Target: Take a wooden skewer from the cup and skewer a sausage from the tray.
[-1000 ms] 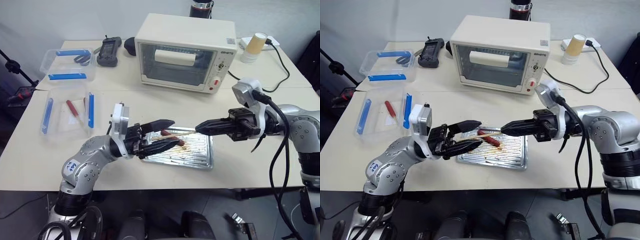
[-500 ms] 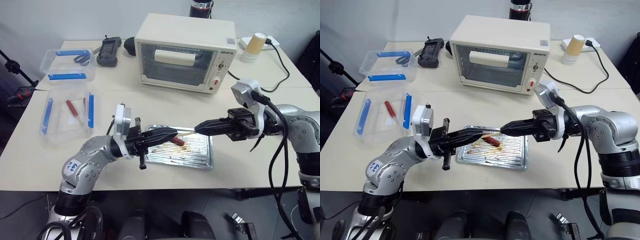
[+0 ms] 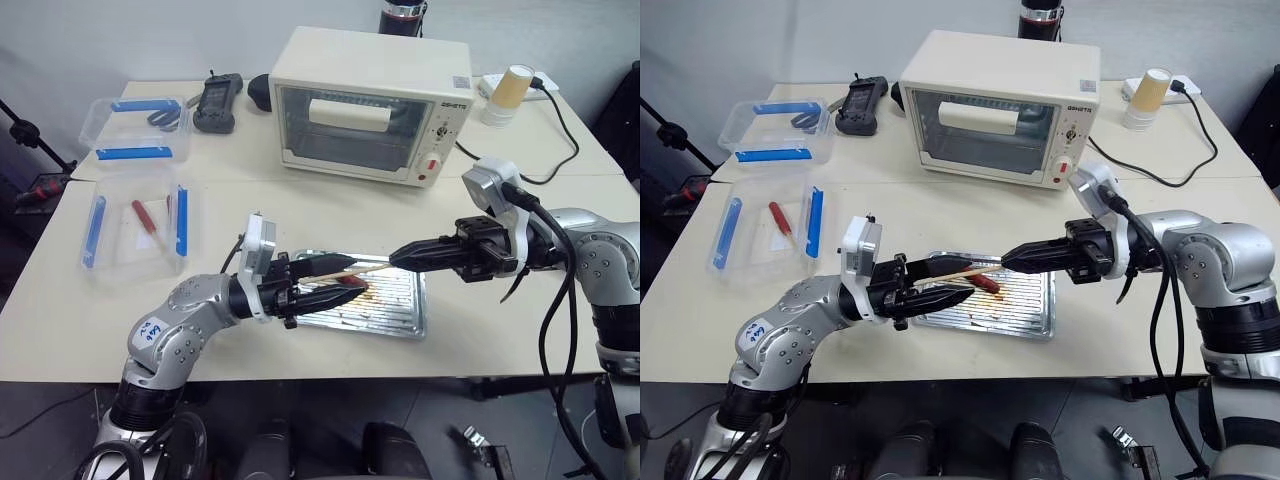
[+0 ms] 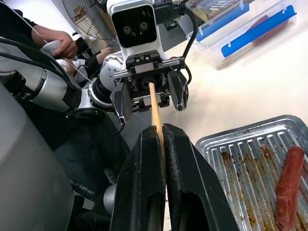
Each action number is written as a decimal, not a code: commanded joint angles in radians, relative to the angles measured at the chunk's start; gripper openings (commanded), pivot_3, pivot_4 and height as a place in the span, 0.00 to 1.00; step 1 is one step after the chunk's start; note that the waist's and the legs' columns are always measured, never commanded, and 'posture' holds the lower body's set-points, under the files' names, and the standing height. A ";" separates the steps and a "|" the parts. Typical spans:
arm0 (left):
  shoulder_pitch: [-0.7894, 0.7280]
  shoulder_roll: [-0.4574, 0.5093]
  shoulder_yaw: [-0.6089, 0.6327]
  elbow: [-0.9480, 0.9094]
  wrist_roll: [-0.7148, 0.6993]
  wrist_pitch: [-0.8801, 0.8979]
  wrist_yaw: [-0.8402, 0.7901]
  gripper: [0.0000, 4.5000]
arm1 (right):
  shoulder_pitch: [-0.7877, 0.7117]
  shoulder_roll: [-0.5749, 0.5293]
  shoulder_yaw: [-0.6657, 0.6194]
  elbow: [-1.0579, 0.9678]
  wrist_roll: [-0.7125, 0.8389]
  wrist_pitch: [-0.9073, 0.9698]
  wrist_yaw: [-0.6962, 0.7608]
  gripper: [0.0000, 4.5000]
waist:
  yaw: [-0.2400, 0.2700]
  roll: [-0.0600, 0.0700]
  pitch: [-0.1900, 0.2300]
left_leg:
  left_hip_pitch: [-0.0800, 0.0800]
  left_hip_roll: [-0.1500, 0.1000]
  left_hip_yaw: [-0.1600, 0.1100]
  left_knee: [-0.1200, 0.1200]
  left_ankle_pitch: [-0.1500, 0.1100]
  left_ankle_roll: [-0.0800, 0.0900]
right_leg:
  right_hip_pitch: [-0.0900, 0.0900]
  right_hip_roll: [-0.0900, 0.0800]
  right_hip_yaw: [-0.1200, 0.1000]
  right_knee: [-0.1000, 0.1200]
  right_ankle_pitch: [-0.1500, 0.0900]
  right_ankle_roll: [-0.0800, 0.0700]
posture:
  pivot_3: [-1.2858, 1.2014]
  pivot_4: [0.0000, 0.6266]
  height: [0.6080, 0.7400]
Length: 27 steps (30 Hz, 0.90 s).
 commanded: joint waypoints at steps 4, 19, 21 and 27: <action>0.003 -0.006 0.003 -0.019 0.003 -0.025 -0.017 0.30 | -0.012 0.001 -0.024 -0.015 0.003 -0.012 0.015 0.00 | 0.000 0.000 0.000 | 0.000 0.000 0.000 0.000 0.000 0.000 | 0.000 0.000 0.000 0.000 0.000 0.000 | 0.52 0.24 1.00; 0.048 0.038 0.073 -0.014 0.013 -0.054 -0.029 0.00 | 0.032 0.025 -0.086 0.004 -0.085 -0.141 -0.074 0.30 | -0.001 0.000 0.000 | 0.000 0.000 0.000 -0.001 0.000 0.000 | 0.000 0.000 0.000 -0.001 0.000 0.000 | 0.52 0.24 1.00; 0.088 0.077 0.113 -0.014 0.018 -0.067 -0.046 0.00 | 0.074 -0.010 -0.117 0.007 -0.118 -0.206 -0.055 0.45 | 0.000 0.000 0.000 | 0.000 0.000 0.000 -0.001 0.000 0.000 | 0.000 0.000 0.000 -0.001 0.000 0.000 | 0.52 0.24 1.00; 0.277 0.165 0.271 -0.004 0.040 -0.163 -0.081 0.00 | 0.315 -0.162 -0.172 0.057 -0.308 -0.532 0.057 0.92 | 0.001 -0.002 0.001 | 0.000 -0.001 0.001 -0.007 0.000 0.000 | 0.000 0.000 -0.002 -0.008 0.000 0.000 | 0.52 0.24 1.00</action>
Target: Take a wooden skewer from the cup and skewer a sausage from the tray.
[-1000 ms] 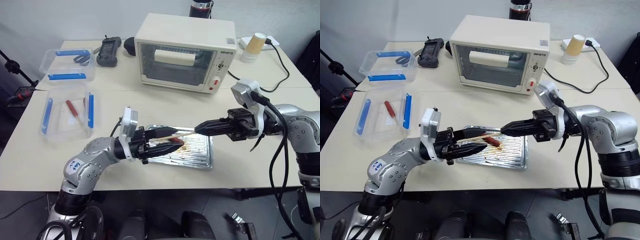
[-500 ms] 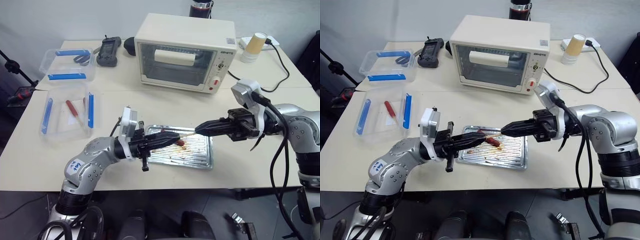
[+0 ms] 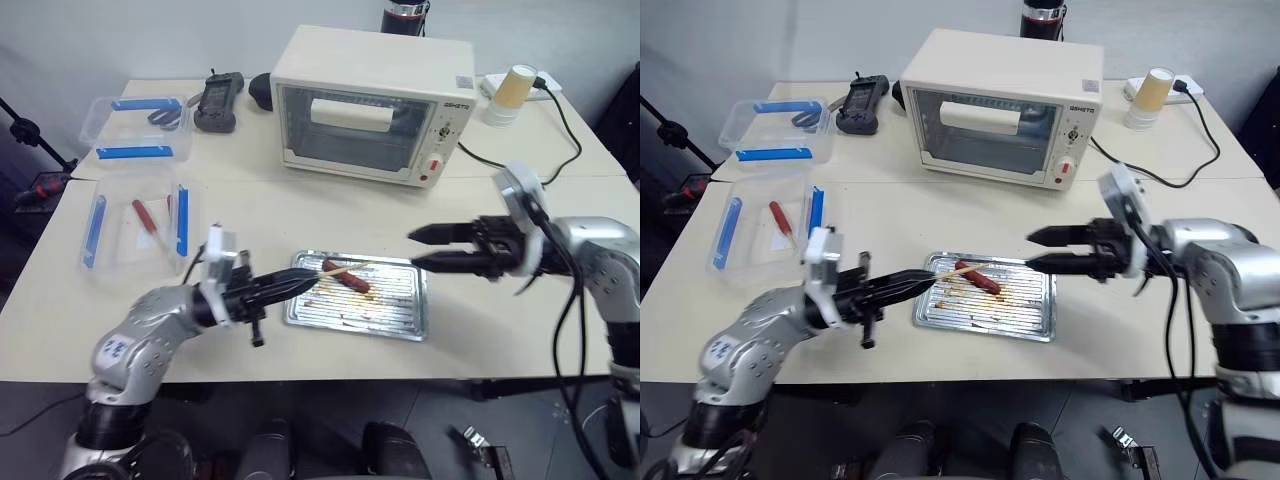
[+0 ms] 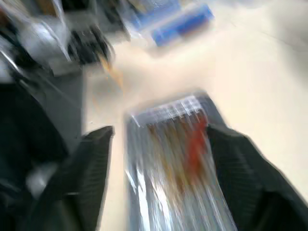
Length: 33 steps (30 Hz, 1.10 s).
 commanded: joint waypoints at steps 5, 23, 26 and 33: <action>0.209 -0.030 0.197 -0.003 0.023 -0.162 0.023 0.00 | 0.196 -0.023 -0.147 0.117 -0.111 -0.313 0.028 1.00 | -0.006 -0.001 0.000 | 0.003 0.001 0.002 0.000 0.000 0.000 | 0.002 0.000 0.000 0.000 0.000 0.000 | 0.52 0.24 1.00; 0.350 -0.173 0.323 -0.020 -0.011 -0.217 0.215 0.00 | -0.148 0.311 0.280 -0.206 -0.255 0.119 -0.431 1.00 | -0.027 -0.002 0.000 | 0.004 0.006 -0.006 -0.001 -0.001 -0.002 | 0.000 -0.001 -0.002 0.000 0.001 -0.003 | 0.52 0.24 1.00; 0.349 -0.180 0.310 -0.030 -0.010 -0.218 0.223 0.00 | -0.218 0.410 0.361 -0.160 -0.306 0.186 -0.508 1.00 | -0.027 -0.002 0.000 | 0.003 0.006 -0.006 -0.002 -0.001 -0.002 | -0.001 -0.001 -0.002 0.002 0.001 -0.003 | 0.52 0.24 1.00; 0.354 -0.179 0.290 -0.048 -0.005 -0.221 0.232 0.00 | -0.240 0.508 0.474 -0.120 -0.402 0.166 -0.573 1.00 | -0.028 -0.004 -0.001 | 0.000 0.003 -0.008 -0.001 -0.001 -0.001 | -0.003 -0.002 -0.004 0.003 0.001 -0.003 | 0.52 0.24 1.00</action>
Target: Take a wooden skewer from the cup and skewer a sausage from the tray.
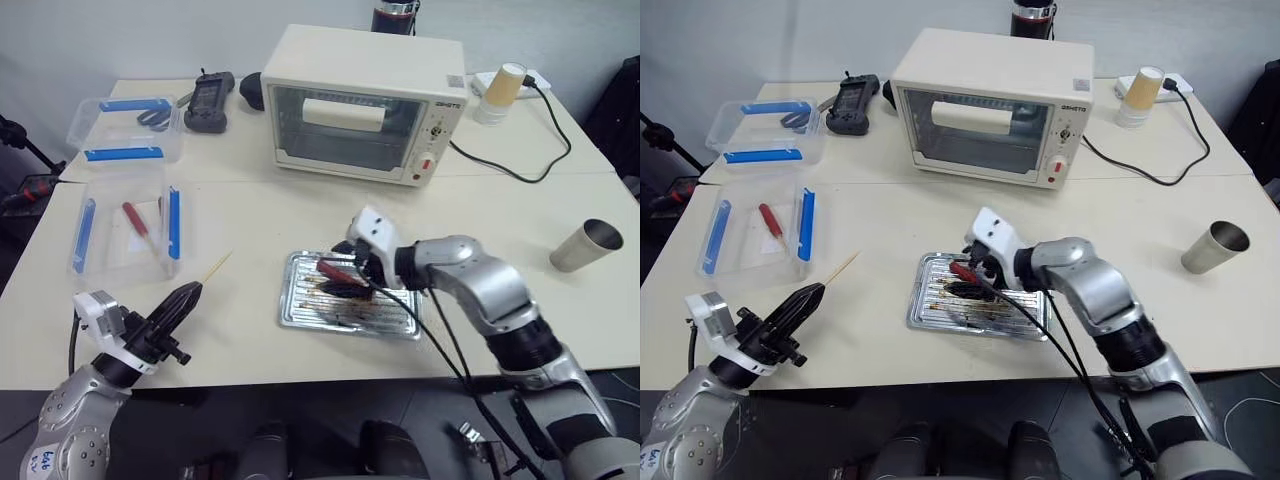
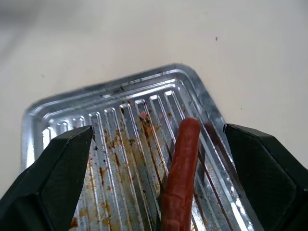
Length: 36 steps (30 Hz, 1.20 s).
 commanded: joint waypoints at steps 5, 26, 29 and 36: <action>0.011 0.001 -0.002 -0.050 -0.012 -0.016 0.009 0.00 | 0.000 0.028 0.029 0.028 -0.070 -0.072 -0.018 0.96 | -0.003 0.000 0.000 | 0.000 0.000 0.002 0.000 0.000 -0.001 | -0.002 0.002 0.000 0.002 0.000 0.000 | 0.52 0.24 1.00; 0.008 0.018 -0.030 -0.057 -0.015 -0.007 -0.012 0.00 | -0.006 0.072 0.049 0.117 -0.125 -0.133 0.045 0.07 | -0.010 -0.001 0.000 | 0.000 0.001 0.008 -0.001 0.000 -0.001 | -0.008 0.001 0.002 0.006 0.000 0.000 | 0.52 0.24 1.00; 0.006 0.030 -0.037 -0.055 -0.011 -0.004 -0.026 0.00 | -0.004 0.068 0.039 0.108 -0.113 -0.138 0.072 0.04 | -0.011 -0.001 0.000 | 0.000 0.001 0.008 -0.001 0.000 -0.001 | -0.008 0.001 0.002 0.006 0.000 -0.001 | 0.52 0.24 1.00; -0.018 0.097 -0.083 -0.053 0.018 -0.009 -0.103 0.00 | -0.021 0.005 0.003 0.089 -0.104 -0.291 0.179 0.04 | -0.013 -0.001 0.000 | -0.002 0.001 0.009 -0.001 0.000 -0.001 | -0.010 0.001 0.002 0.006 0.000 -0.001 | 0.52 0.24 1.00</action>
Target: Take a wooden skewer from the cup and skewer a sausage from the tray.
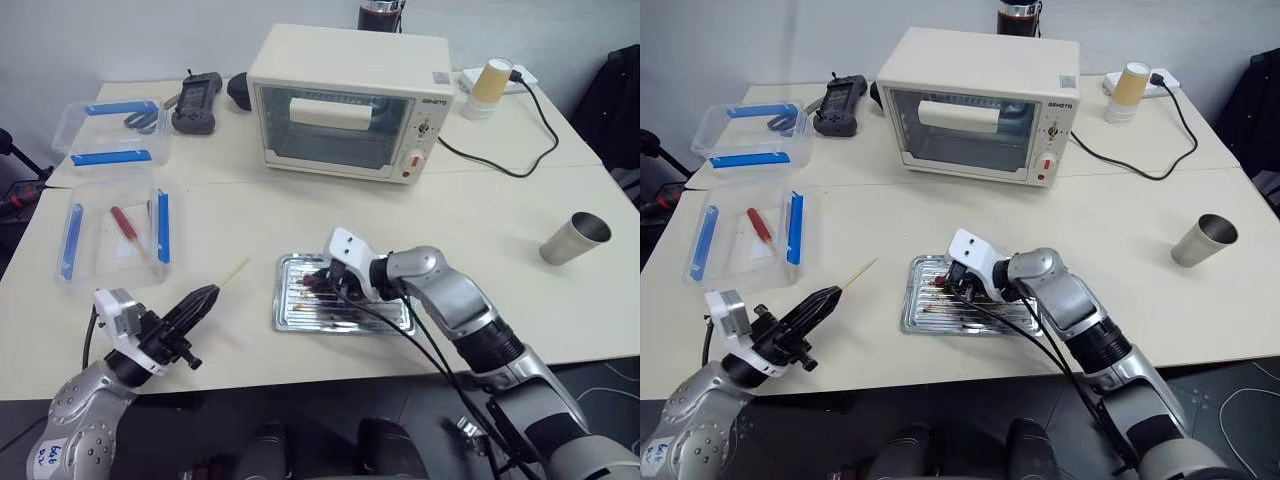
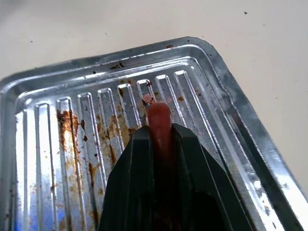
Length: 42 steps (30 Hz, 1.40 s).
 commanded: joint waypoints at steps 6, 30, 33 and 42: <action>-0.031 0.178 -0.098 -0.048 0.066 -0.028 -0.216 0.00 | -0.021 -0.166 -0.090 -0.096 0.118 -0.285 0.337 0.04 | 0.001 0.000 0.000 | -0.001 0.000 0.006 0.000 0.000 0.000 | -0.001 0.000 0.000 -0.001 0.000 0.000 | 0.52 0.24 1.00; -0.148 0.204 -0.178 -0.023 0.092 -0.024 -0.264 0.00 | 0.014 -0.194 -0.129 -0.132 0.139 -0.262 0.371 0.04 | -0.011 0.000 0.000 | 0.000 0.001 0.009 0.000 0.000 0.000 | -0.001 0.000 0.000 0.000 0.000 0.000 | 0.52 0.24 1.00; -0.150 0.204 -0.178 -0.017 0.095 -0.025 -0.263 0.00 | 0.021 -0.203 -0.141 -0.132 0.154 -0.259 0.386 0.04 | -0.010 0.000 0.000 | 0.000 0.001 0.009 0.000 0.000 0.000 | -0.001 0.000 0.000 0.000 0.000 0.000 | 0.52 0.24 1.00; -0.172 0.184 -0.201 -0.004 0.104 -0.029 -0.257 0.00 | 0.031 -0.210 -0.159 -0.150 0.194 -0.235 0.412 0.04 | -0.010 0.000 0.000 | 0.000 0.001 0.009 0.000 0.000 0.000 | -0.001 0.000 0.000 0.000 0.000 0.000 | 0.52 0.24 1.00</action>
